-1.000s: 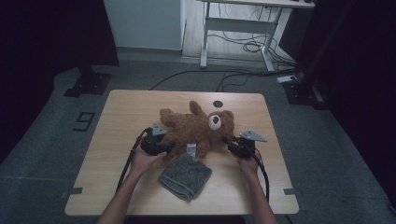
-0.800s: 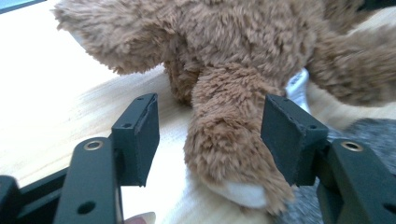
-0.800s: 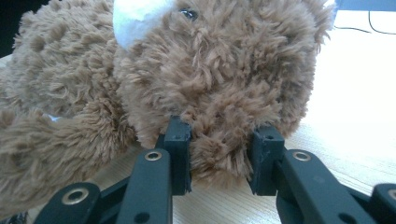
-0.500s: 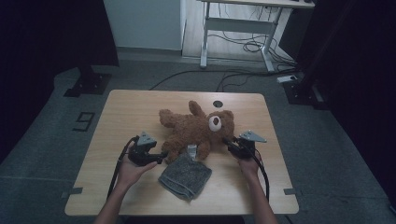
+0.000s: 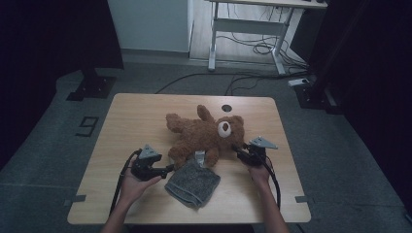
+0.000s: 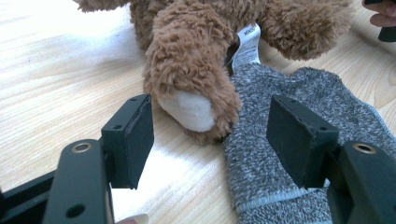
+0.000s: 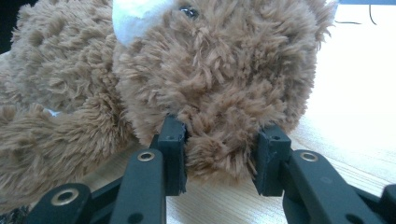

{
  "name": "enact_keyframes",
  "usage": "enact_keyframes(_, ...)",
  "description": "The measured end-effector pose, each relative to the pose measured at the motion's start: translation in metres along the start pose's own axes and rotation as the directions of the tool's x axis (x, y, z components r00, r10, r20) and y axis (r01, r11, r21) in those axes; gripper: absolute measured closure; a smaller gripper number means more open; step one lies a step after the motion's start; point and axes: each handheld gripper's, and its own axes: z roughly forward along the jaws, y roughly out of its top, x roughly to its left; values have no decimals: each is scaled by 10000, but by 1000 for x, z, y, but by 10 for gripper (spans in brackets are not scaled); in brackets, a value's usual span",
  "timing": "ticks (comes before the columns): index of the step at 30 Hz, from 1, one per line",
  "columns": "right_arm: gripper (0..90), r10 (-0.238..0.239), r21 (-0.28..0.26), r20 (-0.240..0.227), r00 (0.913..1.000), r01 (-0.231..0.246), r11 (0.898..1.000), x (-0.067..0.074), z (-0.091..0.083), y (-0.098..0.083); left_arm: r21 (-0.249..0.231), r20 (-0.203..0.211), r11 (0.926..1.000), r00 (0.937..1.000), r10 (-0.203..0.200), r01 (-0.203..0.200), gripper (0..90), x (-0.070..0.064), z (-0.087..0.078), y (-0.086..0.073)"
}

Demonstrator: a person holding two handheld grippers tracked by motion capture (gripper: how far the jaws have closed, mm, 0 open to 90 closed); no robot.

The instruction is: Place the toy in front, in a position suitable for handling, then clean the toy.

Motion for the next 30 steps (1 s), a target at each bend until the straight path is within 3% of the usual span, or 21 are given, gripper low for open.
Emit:
enact_keyframes(7, 614, 1, 9, 6, 10000, -1, 10000, 0, 0, 0, 310, 48, 9995, 10000, 0, -1, 320, -2, 6, -8)
enact_keyframes(14, 601, 51, 33, 35, 10000, -51, 10000, -1, 0, -1, 252, -5, 9997, 10000, -26, 26, 300, -6, 4, -10)
enact_keyframes(24, 591, 103, 128, 40, 9999, -103, 9999, -2, -1, -3, 349, 224, 9994, 9997, -92, 85, 246, -16, 9, -13)
enact_keyframes(30, 588, 165, 194, 79, 9998, -166, 9997, -3, 0, -3, 729, 545, 9973, 9984, -129, 89, 217, -25, 22, -17)
